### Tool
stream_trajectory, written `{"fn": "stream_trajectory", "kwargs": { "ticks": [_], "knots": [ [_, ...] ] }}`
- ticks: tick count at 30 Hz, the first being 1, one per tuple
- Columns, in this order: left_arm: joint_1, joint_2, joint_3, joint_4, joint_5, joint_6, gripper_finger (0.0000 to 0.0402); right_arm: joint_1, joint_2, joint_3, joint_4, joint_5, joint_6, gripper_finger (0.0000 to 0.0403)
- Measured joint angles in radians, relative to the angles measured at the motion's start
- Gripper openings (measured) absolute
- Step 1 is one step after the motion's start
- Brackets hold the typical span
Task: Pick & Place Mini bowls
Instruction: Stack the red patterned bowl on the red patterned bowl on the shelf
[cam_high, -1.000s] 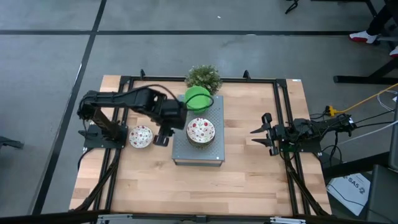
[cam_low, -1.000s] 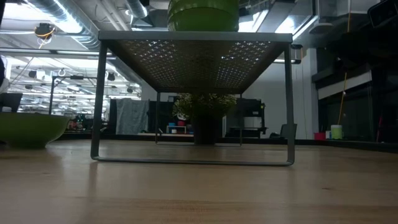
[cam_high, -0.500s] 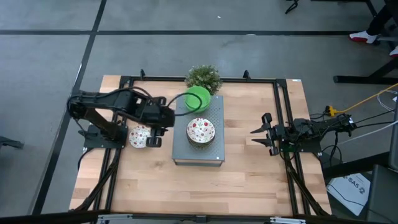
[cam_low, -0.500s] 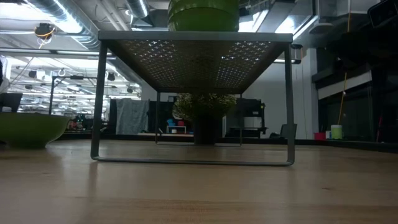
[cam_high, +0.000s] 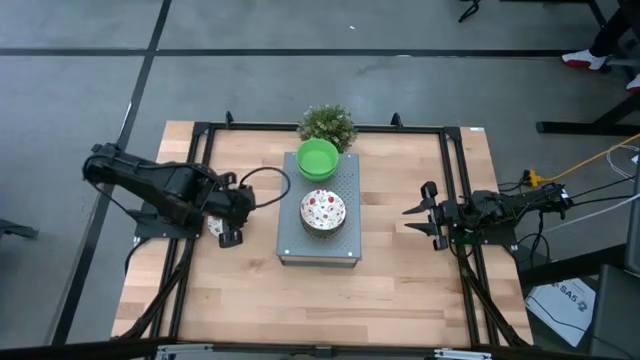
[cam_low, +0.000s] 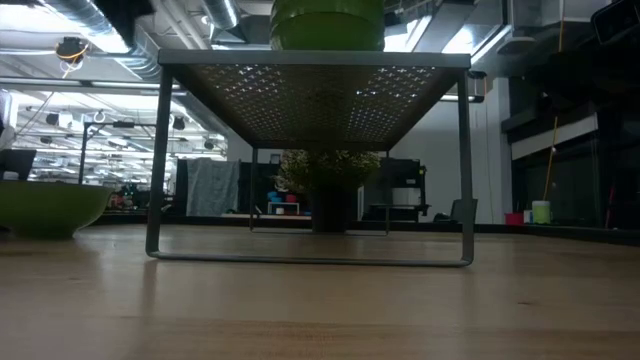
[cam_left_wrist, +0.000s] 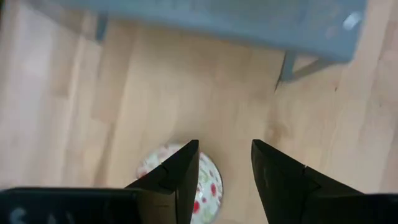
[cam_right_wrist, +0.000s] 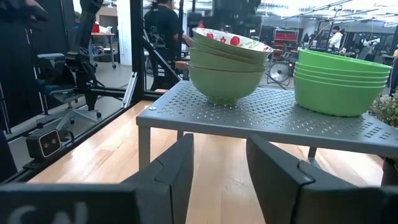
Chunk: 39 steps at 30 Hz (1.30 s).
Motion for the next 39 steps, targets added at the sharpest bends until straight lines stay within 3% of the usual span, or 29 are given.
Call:
{"fn": "stream_trajectory", "kwargs": {
  "ticks": [8,20,28,39],
  "knots": [
    [-0.032,-0.093,-0.224,0.000,0.061,-0.149,0.0141,0.000,0.000,0.000,0.000,0.000,0.000,0.0147],
    [-0.104,-0.095,-0.469,0.091,0.060,-0.191,0.0141,0.000,0.000,0.000,0.000,0.000,0.000,0.0147],
    [-0.149,-0.095,-0.583,0.280,0.093,-0.223,0.0141,0.000,0.000,0.000,0.000,0.000,0.000,0.0147],
    [-0.179,-0.094,-0.677,0.328,0.078,-0.222,0.0141,0.000,0.000,0.000,0.000,0.000,0.000,0.0147]
  ]
}}
